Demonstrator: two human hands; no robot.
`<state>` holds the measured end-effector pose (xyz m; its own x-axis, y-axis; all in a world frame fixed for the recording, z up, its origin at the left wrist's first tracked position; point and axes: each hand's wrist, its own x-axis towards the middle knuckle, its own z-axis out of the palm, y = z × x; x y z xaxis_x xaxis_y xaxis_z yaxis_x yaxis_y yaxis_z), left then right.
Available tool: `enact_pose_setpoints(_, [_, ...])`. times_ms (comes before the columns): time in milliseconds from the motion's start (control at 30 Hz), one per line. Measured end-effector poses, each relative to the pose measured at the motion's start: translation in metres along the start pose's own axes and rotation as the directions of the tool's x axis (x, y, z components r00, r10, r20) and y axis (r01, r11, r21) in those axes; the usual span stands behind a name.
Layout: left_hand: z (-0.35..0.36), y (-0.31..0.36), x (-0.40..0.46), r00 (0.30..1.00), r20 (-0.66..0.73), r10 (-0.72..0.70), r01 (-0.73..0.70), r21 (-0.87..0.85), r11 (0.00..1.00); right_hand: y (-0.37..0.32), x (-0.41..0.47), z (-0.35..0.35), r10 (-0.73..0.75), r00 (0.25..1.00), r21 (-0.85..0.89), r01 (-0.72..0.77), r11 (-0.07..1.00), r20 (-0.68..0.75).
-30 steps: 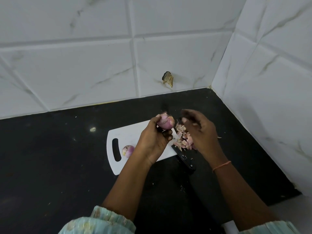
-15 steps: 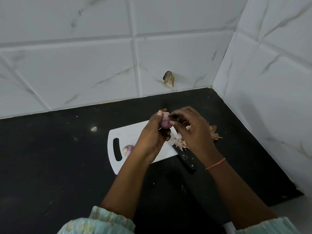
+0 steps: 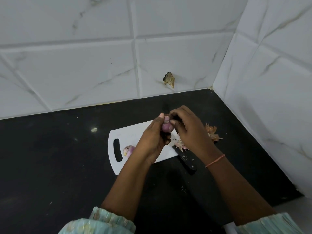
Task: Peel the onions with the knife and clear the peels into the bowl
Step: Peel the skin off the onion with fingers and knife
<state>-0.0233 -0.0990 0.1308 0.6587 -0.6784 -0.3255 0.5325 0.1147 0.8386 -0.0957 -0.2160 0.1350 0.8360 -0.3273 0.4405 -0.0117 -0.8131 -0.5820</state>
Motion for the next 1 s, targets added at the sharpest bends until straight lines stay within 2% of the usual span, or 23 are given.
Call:
enact_pose_setpoints(167, [0.006,0.003,-0.004,0.996,-0.047,-0.078,0.075,-0.075,0.994,0.003,-0.001,0.008,0.008,1.0,-0.069,-0.006,0.998,0.029])
enact_pose_setpoints(267, [0.008,0.003,-0.004,0.99,-0.04,-0.133,0.125,-0.156,0.98,0.002,-0.005,0.012,-0.018,0.998,-0.08,0.014,0.997,-0.055])
enact_pose_setpoints(433, [0.012,0.0,-0.003,0.973,0.053,-0.226,0.231,-0.304,0.924,0.004,-0.012,0.019,0.001,0.978,0.041,0.008,0.999,-0.211])
enact_pose_setpoints(533, [0.015,0.001,-0.003,0.962,0.07,-0.264,0.271,-0.373,0.887,0.004,-0.014,0.018,0.06,0.965,0.147,-0.022,0.989,-0.257])
enact_pose_setpoints(600, [0.016,0.001,-0.002,0.962,0.051,-0.268,0.266,-0.384,0.884,0.002,-0.015,0.016,0.146,0.956,0.259,-0.078,0.963,-0.255])
enact_pose_setpoints(667, [0.014,0.001,-0.001,0.97,0.025,-0.244,0.235,-0.369,0.899,0.003,-0.015,0.011,0.155,0.964,0.315,-0.082,0.946,-0.214])
enact_pose_setpoints(767, [0.011,0.002,-0.001,0.985,-0.012,-0.175,0.16,-0.344,0.925,0.005,-0.013,0.005,0.079,0.988,0.255,-0.042,0.966,-0.135])
enact_pose_setpoints(900, [0.012,0.002,-0.003,0.986,-0.031,-0.163,0.144,-0.327,0.934,0.004,-0.007,0.0,0.082,0.981,0.279,-0.031,0.96,-0.174])
enact_pose_setpoints(1000, [0.011,0.004,-0.004,0.985,0.0,-0.172,0.163,-0.309,0.937,0.003,-0.004,-0.003,0.054,0.983,0.226,-0.013,0.974,-0.176])
